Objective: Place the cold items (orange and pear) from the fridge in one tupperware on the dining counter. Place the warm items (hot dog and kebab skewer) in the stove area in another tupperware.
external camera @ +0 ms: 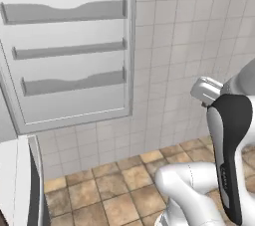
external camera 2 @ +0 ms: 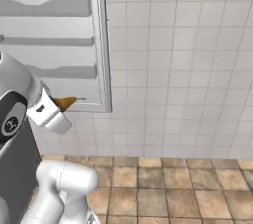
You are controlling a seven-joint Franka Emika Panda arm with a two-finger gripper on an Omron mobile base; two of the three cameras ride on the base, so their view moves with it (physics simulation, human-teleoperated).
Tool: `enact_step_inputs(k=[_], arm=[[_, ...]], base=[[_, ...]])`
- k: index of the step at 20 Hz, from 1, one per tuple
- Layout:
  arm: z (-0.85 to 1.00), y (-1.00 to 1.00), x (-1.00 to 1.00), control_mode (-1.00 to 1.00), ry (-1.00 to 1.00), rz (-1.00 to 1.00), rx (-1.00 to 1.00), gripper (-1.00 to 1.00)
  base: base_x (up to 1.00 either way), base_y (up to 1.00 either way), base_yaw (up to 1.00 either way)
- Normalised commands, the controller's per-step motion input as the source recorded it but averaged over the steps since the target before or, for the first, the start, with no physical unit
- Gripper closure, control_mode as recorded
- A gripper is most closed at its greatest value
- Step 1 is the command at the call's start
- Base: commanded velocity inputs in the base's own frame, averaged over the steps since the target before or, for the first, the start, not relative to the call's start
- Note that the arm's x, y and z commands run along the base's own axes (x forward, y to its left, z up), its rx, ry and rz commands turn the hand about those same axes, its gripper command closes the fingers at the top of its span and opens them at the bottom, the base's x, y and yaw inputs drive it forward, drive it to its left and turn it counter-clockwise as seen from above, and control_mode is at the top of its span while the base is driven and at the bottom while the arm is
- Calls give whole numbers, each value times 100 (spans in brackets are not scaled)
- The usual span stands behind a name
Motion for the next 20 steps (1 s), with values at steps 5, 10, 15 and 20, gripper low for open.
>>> enact_step_inputs(k=[5, 10, 15, 20], arm=[[0, 0, 0, 100, 0, 0, 0, 100], [0, 0, 0, 100, 0, 0, 0, 100], [0, 0, 0, 100, 0, 0, 0, 100], [0, 0, 0, 100, 0, 0, 0, 100]], base=[[-77, 25, -100], [-58, 0, -100], [-23, 0, -100], [-1, 0, -100]])
